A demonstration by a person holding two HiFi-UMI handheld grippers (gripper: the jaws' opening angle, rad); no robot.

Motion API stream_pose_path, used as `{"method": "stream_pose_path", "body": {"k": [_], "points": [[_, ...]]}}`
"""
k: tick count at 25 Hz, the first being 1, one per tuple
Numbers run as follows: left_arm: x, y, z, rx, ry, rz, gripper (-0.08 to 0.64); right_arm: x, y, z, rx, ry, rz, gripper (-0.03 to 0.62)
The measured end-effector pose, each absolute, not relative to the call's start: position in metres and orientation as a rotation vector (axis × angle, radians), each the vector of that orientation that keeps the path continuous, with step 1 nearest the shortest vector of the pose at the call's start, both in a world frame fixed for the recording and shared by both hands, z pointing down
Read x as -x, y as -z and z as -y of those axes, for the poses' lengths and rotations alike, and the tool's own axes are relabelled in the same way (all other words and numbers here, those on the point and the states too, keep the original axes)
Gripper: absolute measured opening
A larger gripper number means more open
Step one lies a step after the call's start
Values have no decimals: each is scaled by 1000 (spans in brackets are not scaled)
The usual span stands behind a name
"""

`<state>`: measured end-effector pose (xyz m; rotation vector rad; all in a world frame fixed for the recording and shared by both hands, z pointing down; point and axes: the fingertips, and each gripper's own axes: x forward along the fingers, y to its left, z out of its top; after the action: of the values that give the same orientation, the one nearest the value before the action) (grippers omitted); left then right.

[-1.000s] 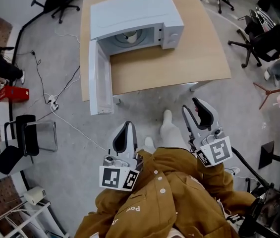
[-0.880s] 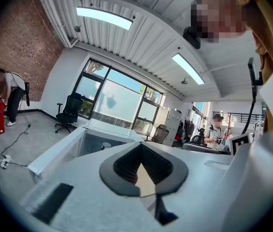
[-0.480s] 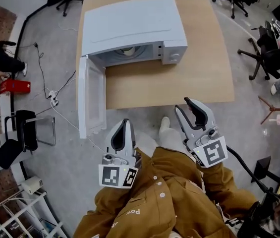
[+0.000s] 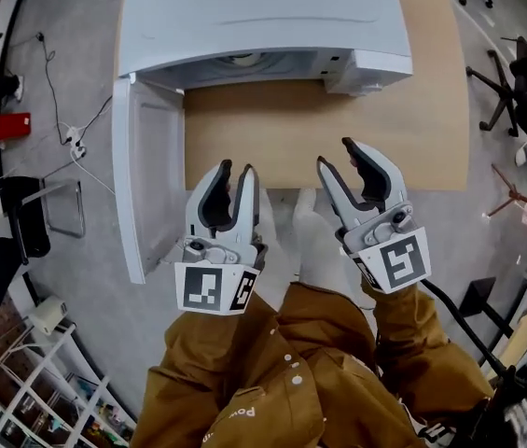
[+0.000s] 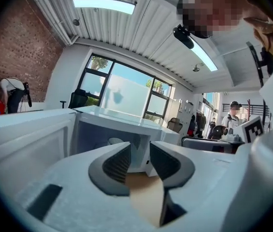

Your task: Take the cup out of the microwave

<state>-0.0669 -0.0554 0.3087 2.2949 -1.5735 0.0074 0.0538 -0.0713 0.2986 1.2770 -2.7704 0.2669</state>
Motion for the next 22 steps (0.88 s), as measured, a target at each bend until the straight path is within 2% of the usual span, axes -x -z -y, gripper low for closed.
{"method": "stream_pose_path", "body": {"k": [6,14,22], "points": [[87,-373,111,-2261,0,1568,215,-13,-355,129,-1268,-265,2779,243],[118,-427,192,-2185,16,1672,224,17,-422,188,-1290,-232,2733,289],[109,-425,235,-2207,59,1649,235,17,-437,190,-1345,-260,2716,301]]}}
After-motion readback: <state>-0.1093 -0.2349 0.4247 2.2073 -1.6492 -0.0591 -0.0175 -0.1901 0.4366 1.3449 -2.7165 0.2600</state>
